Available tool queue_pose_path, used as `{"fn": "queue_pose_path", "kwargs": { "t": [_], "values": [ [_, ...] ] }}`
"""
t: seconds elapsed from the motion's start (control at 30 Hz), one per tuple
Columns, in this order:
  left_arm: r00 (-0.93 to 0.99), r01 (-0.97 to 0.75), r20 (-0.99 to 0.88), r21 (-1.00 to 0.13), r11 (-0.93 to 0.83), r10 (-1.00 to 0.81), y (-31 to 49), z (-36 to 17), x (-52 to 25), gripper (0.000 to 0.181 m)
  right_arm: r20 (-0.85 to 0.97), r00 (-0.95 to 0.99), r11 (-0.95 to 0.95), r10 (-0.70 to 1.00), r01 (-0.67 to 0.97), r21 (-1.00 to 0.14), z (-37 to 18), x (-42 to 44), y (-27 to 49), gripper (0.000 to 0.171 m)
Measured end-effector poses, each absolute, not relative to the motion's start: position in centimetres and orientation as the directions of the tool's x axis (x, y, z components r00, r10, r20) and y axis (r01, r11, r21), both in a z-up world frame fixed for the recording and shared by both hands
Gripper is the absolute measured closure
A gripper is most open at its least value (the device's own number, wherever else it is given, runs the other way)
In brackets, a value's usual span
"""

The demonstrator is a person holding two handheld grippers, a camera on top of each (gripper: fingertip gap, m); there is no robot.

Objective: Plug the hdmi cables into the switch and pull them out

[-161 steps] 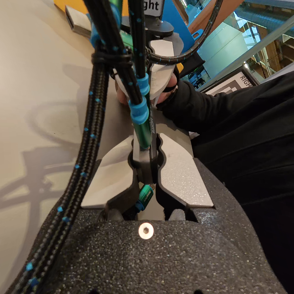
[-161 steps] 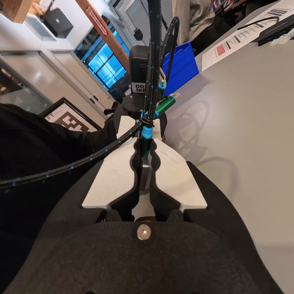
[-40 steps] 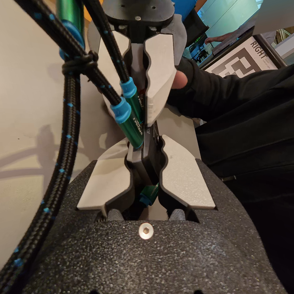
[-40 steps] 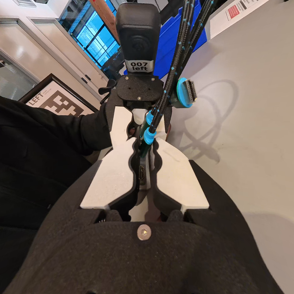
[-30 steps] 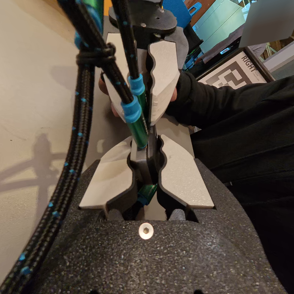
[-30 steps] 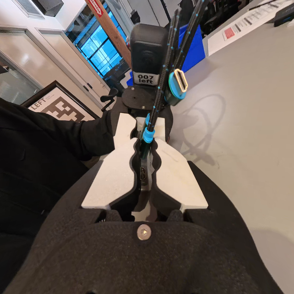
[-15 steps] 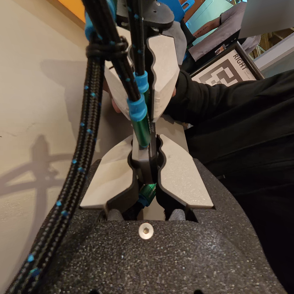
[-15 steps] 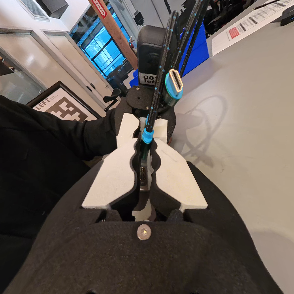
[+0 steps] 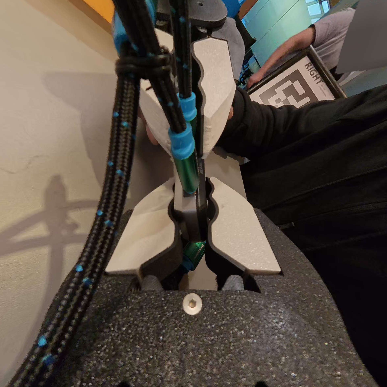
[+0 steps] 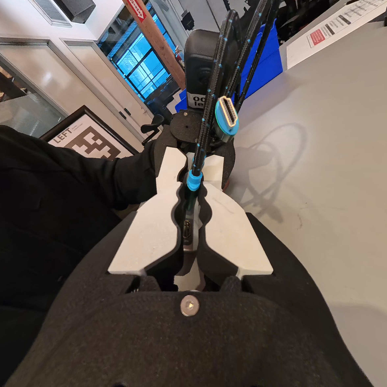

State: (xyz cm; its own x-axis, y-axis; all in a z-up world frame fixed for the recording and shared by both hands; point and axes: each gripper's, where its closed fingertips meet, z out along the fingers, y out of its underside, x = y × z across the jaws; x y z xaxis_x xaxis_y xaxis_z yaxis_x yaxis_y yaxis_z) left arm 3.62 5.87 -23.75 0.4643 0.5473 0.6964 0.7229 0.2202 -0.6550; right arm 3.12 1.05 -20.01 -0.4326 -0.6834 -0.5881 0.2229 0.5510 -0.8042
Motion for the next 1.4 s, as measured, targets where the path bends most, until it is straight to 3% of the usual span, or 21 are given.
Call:
{"fn": "queue_pose_path", "kwargs": {
  "t": [0.37, 0.4, 0.43, 0.5, 0.57, 0.7, 1.07, 1.23, 1.4],
  "values": [
    [0.463, 0.716, 0.682, -0.665, 0.215, 0.566, 6.0, -23.5, 3.7, 0.157, -0.581, -0.415, 0.534, -0.700, 0.236, -0.812, -19.6, 3.2, 1.1, 0.161],
    [0.464, 0.721, 0.680, -0.662, 0.203, 0.568, 6.1, -23.6, 3.8, 0.157, -0.584, -0.429, 0.513, -0.689, 0.281, -0.811, -19.2, 2.6, 0.7, 0.160],
    [0.494, 0.764, 0.688, -0.636, 0.113, 0.532, 7.2, -24.5, 5.3, 0.155, -0.625, -0.416, 0.465, -0.660, 0.428, -0.775, -17.8, 0.1, -0.1, 0.160],
    [0.600, 0.750, 0.679, -0.662, -0.003, 0.423, 10.3, -24.2, 7.5, 0.157, -0.722, -0.384, 0.421, -0.575, 0.618, -0.664, -17.0, -6.0, -0.8, 0.161],
    [0.595, 0.752, 0.684, -0.659, 0.007, 0.422, 11.6, -24.1, 7.0, 0.157, -0.651, -0.509, 0.407, -0.563, 0.515, -0.754, -17.6, -6.8, 0.1, 0.160],
    [0.561, 0.742, 0.688, -0.665, 0.088, 0.460, 9.9, -23.9, 5.6, 0.157, -0.573, -0.613, 0.413, -0.544, 0.398, -0.819, -18.0, -4.6, -0.3, 0.160],
    [0.494, 0.664, 0.654, -0.709, 0.238, 0.573, 5.3, -23.1, 4.0, 0.156, -0.406, -0.815, 0.385, -0.414, 0.247, -0.889, -15.5, -4.6, 0.3, 0.160],
    [0.551, 0.635, 0.612, -0.749, 0.191, 0.567, 6.0, -22.0, 4.5, 0.156, -0.316, -0.886, 0.351, -0.340, 0.192, -0.916, -11.7, -6.6, 2.0, 0.159],
    [0.664, 0.642, 0.557, -0.767, 0.002, 0.499, 9.2, -22.5, 6.6, 0.151, -0.240, -0.935, 0.319, -0.260, 0.152, -0.936, -8.7, -9.2, 2.3, 0.159]
  ]
}}
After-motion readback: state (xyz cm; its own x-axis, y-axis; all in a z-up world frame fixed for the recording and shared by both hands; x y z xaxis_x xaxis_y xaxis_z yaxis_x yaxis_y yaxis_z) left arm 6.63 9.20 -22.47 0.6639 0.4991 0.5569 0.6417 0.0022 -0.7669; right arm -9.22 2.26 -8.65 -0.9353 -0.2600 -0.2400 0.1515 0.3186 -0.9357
